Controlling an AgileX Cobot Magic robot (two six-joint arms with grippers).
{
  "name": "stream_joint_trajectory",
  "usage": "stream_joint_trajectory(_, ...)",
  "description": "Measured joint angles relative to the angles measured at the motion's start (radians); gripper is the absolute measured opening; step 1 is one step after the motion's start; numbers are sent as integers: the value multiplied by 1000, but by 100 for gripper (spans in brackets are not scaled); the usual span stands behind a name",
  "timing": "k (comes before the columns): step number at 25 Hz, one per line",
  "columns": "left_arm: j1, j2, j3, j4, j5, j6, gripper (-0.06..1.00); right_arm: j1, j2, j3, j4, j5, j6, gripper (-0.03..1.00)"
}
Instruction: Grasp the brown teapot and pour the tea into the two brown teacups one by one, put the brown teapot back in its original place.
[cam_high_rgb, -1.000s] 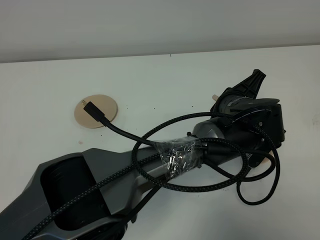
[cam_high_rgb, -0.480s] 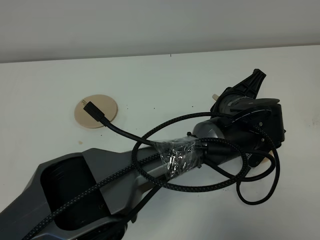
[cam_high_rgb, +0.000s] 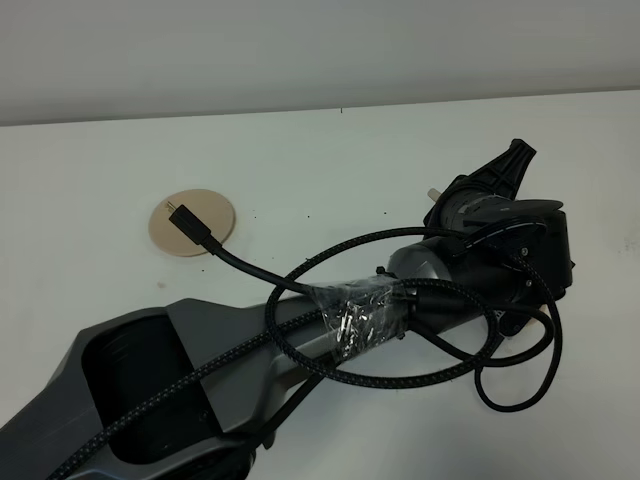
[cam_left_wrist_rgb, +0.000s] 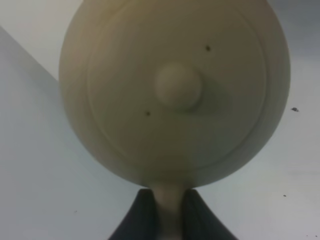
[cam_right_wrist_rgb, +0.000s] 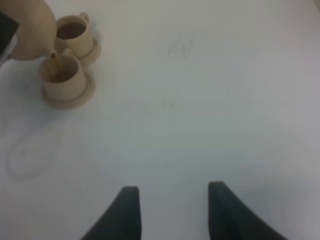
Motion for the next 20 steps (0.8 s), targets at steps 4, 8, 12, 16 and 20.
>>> stream_joint_trajectory(4, -1, 0, 0, 1, 0, -1, 12, 0, 0, 0, 0, 0, 0, 33)
stream_joint_trajectory(8, -1, 0, 0, 1, 0, 0, 12, 0, 0, 0, 0, 0, 0, 33)
stream_joint_trajectory(12, -1, 0, 0, 4, 0, 0, 12, 0, 0, 0, 0, 0, 1, 33)
stream_joint_trajectory(16, -1, 0, 0, 19, 0, 0, 12, 0, 0, 0, 0, 0, 1, 33)
stream_joint_trajectory(20, -1, 0, 0, 28, 0, 4, 12, 0, 0, 0, 0, 0, 1, 33)
